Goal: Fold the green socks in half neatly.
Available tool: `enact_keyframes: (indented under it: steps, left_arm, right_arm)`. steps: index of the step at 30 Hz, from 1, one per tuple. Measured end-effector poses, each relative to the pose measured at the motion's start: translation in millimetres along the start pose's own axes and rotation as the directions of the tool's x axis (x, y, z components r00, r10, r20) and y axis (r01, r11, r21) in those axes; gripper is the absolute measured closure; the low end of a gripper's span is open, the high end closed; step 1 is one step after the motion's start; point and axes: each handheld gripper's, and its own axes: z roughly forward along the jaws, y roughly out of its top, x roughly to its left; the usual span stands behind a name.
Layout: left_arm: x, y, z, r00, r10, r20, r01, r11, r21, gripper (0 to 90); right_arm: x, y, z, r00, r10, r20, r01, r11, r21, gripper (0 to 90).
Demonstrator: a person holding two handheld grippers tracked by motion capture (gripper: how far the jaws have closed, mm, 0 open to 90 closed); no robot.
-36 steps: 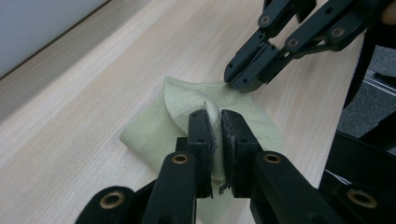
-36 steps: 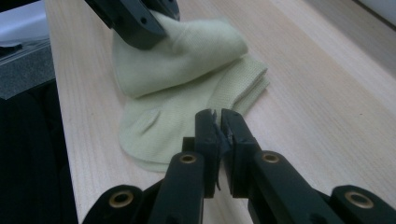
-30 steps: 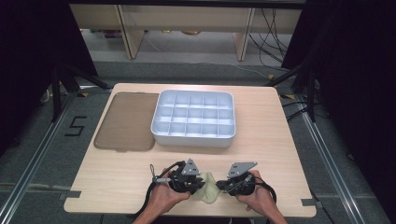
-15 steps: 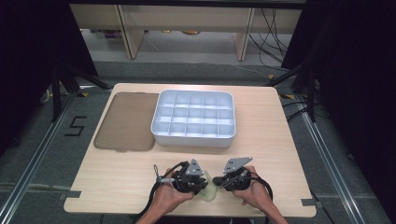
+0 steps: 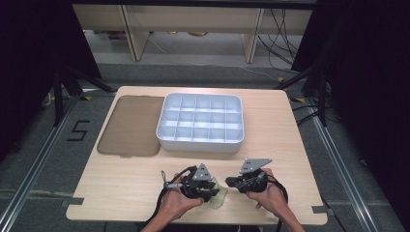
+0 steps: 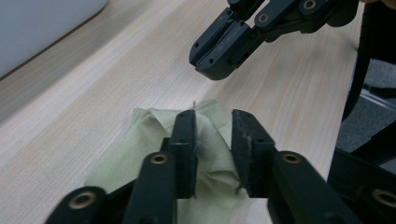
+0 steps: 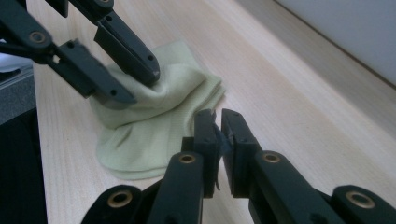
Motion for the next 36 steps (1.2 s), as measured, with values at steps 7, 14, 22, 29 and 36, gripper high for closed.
enact_keyframes:
  steps: [7,14,22,29,36]
  left_arm:
    - [-1.1,6.1,-13.7,0.9989,-0.041,0.025,0.043,0.9969,-0.067,58.9]
    - [8.8,-0.4,-34.8,0.9982,-0.059,0.013,0.06,0.9938,-0.094,65.7]
    - [19.5,-25.9,-33.6,0.9985,-0.054,-0.013,0.054,0.9983,-0.02,72.5]
    - [18.5,-31.1,-22.1,0.9986,-0.052,-0.009,0.052,0.9986,0.009,74.3]
    - [20.7,-36.4,-13.6,0.9998,-0.017,-0.011,0.018,0.9984,0.054,76.3]
  right_arm:
    - [0.6,1.0,-9.5,0.9999,0.004,0.011,-0.003,0.999,-0.033,83.5]
    - [2.4,1.7,-18.3,0.9998,0.007,0.018,-0.005,0.997,-0.076,82.7]
    - [22.1,13.9,-15.7,0.9992,-0.037,-0.015,0.035,0.995,-0.093,80.9]
    - [39.6,18.6,-4.0,0.9972,-0.057,-0.048,0.054,0.996,-0.076,80.4]
    - [38.9,17.6,9.5,0.9951,-0.078,-0.061,0.076,0.997,-0.032,79.8]
